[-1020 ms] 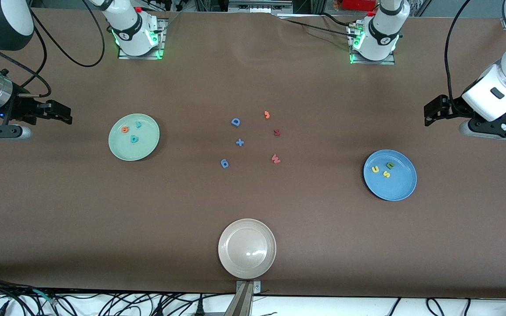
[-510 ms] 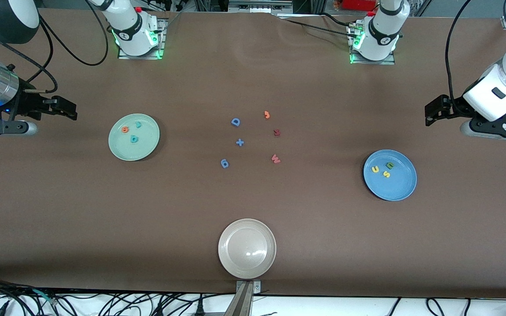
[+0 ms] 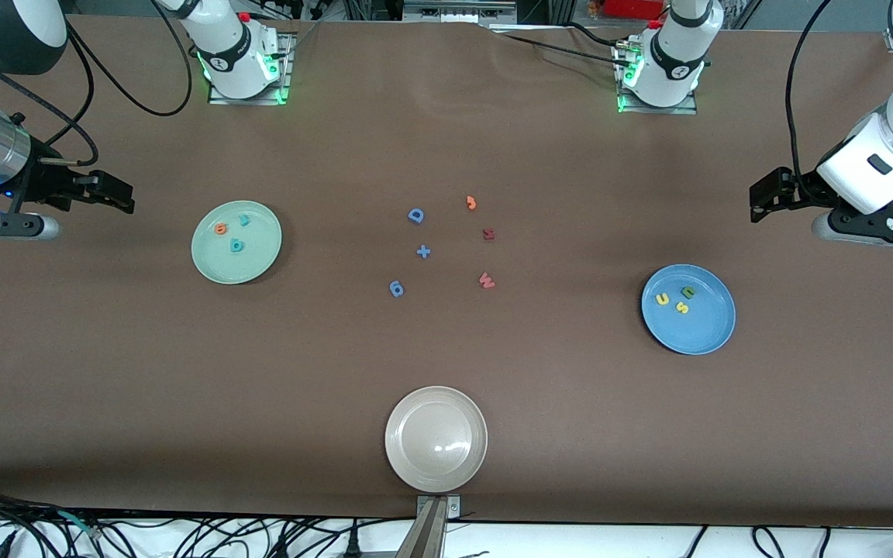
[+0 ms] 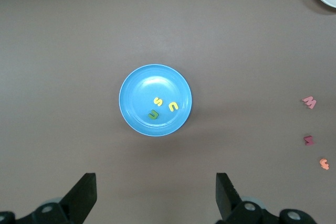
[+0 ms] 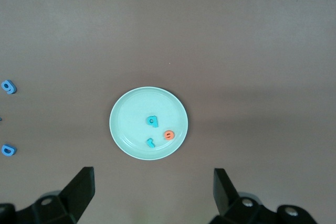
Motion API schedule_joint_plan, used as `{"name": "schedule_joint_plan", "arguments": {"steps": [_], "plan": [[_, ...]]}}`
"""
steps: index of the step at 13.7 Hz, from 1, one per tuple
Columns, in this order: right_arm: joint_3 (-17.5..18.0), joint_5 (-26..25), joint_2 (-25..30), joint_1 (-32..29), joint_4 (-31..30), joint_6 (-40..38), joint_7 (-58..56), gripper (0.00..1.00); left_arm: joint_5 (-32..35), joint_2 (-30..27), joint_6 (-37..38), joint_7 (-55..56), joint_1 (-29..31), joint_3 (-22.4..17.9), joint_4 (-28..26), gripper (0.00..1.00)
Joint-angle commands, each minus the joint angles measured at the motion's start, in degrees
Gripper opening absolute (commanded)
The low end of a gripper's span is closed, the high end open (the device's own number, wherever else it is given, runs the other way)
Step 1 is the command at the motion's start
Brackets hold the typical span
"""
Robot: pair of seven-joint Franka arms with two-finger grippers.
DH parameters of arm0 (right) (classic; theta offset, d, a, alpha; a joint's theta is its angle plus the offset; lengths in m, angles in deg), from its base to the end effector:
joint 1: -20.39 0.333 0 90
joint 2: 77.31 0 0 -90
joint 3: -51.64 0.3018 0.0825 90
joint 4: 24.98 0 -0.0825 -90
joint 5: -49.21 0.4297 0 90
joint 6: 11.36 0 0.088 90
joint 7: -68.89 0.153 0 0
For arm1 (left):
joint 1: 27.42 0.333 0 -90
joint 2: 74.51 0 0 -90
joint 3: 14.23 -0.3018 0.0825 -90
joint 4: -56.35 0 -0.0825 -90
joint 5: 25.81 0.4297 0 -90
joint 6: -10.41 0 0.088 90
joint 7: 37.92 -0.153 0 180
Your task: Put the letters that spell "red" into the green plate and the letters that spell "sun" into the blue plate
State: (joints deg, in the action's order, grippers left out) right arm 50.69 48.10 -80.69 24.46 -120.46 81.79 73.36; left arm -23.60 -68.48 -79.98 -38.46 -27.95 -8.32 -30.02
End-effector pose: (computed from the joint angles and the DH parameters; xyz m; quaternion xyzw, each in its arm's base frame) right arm 0.6090 0.0305 0.4838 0.9986 -0.0108 -0.0490 0.0134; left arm 0.6260 -0.0622 0.5333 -0.9979 0.0611 0.0165 0.0147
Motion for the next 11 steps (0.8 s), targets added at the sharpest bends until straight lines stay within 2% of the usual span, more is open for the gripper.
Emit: {"name": "schedule_joint_plan", "arguments": {"steps": [1,11], "plan": [[0.3,-0.6,0.6,0.1,0.4,-1.0,1.1,1.0,0.4,0.8,1.4,-0.7,-0.3,0.0,2.0,1.0],[0.3,-0.5,0.3,0.0,0.7,-1.0,1.0,1.0,0.4,0.8,1.4,-0.6,-0.9,0.2,2.0,1.0]]}}
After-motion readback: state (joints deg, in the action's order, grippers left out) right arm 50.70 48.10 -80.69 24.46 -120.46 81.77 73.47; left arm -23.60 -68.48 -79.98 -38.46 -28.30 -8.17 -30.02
